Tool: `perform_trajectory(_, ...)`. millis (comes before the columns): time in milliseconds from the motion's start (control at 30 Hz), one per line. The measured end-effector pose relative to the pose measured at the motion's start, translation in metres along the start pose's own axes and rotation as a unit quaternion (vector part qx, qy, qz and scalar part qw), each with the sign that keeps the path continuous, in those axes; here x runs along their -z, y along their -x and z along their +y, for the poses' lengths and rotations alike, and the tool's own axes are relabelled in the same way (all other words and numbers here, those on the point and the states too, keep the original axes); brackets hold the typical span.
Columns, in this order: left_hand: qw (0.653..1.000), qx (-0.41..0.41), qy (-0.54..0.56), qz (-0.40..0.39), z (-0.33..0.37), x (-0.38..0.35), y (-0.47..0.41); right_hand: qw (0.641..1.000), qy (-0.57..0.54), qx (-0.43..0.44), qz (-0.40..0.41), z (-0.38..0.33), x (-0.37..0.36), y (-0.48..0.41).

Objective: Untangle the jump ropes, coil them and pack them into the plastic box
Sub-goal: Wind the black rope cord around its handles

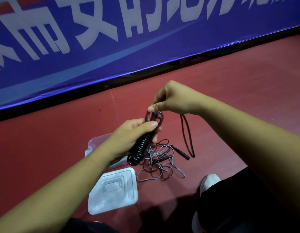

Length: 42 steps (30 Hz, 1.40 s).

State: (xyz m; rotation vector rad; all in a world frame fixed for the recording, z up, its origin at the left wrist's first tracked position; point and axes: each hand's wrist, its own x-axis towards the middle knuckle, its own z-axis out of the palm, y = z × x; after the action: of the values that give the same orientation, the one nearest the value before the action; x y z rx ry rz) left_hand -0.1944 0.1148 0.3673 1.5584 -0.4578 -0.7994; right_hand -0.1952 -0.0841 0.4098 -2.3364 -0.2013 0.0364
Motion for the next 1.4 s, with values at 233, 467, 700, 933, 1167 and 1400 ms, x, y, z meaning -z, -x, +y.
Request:
perform_trajectory(233, 0.979, 0.016, 0.203, -0.004, 0.011, 0.000, 0.002, 0.998, -0.017, -0.046, -0.040, 0.006, 0.008, 0.005)
perform_trajectory(467, 0.958, 0.003, 0.286, 0.005, 0.019, 0.011, 0.000, 0.998, 0.012, -0.028, -0.057, 0.006, 0.016, 0.007)
perform_trajectory(700, 0.952, 0.015, 0.303, 0.031, 0.021, 0.028, -0.001, 0.997, 0.017, -0.034, -0.063, 0.002, 0.020, 0.012)
perform_trajectory(933, 0.968, -0.012, 0.240, 0.073, 0.018, 0.035, -0.003, 0.990, 0.109, 0.006, -0.087, -0.014, 0.022, 0.017)
perform_trajectory(1167, 0.964, -0.008, 0.237, 0.118, 0.018, 0.037, -0.009, 0.980, 0.173, 0.005, -0.098, -0.021, 0.018, 0.019)
perform_trajectory(1400, 0.981, 0.005, 0.086, 0.175, 0.017, 0.039, -0.010, 0.960, 0.257, 0.027, -0.108, -0.027, 0.012, 0.023)
